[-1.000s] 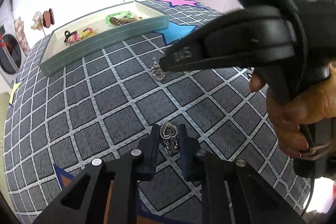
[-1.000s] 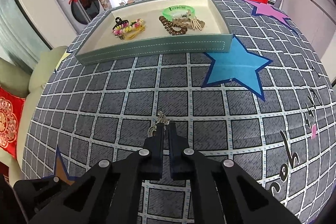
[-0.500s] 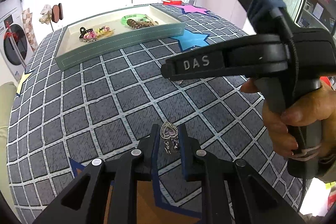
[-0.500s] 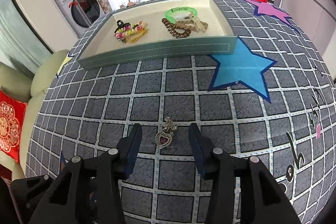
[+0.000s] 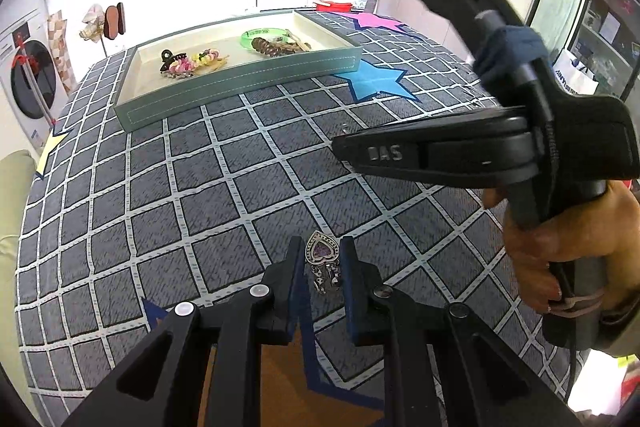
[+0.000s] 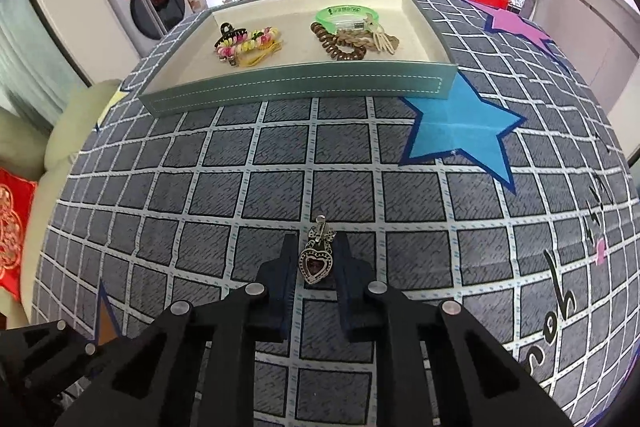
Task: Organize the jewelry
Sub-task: 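Carry both heart pendants over the tray with both tools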
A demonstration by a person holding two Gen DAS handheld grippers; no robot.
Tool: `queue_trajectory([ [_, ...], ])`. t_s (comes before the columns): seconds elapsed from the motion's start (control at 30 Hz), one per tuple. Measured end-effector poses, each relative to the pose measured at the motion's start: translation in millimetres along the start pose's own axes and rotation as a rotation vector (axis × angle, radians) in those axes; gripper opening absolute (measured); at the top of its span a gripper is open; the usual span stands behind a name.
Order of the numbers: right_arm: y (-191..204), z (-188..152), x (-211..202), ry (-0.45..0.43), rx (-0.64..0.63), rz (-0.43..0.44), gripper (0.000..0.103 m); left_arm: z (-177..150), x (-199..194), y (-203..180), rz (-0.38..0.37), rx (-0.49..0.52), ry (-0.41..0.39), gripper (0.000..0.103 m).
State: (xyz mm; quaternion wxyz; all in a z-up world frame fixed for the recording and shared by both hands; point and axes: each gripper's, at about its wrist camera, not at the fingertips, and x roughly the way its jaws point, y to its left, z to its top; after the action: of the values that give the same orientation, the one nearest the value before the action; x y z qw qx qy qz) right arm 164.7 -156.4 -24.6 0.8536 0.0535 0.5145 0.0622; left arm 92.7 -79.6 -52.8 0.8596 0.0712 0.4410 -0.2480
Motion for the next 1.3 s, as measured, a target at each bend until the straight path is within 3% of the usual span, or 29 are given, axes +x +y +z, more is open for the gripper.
queue_trajectory([
  [0.73,-27,-5,-27,-0.051,0.103,0.060,0.019,15,-7,39,0.039,-0.061,-0.036,0.032],
  [1.3,-38,48,-37,-0.110,0.114,0.085,0.019,78,-4,103,0.119,-0.139,-0.113,0.032],
])
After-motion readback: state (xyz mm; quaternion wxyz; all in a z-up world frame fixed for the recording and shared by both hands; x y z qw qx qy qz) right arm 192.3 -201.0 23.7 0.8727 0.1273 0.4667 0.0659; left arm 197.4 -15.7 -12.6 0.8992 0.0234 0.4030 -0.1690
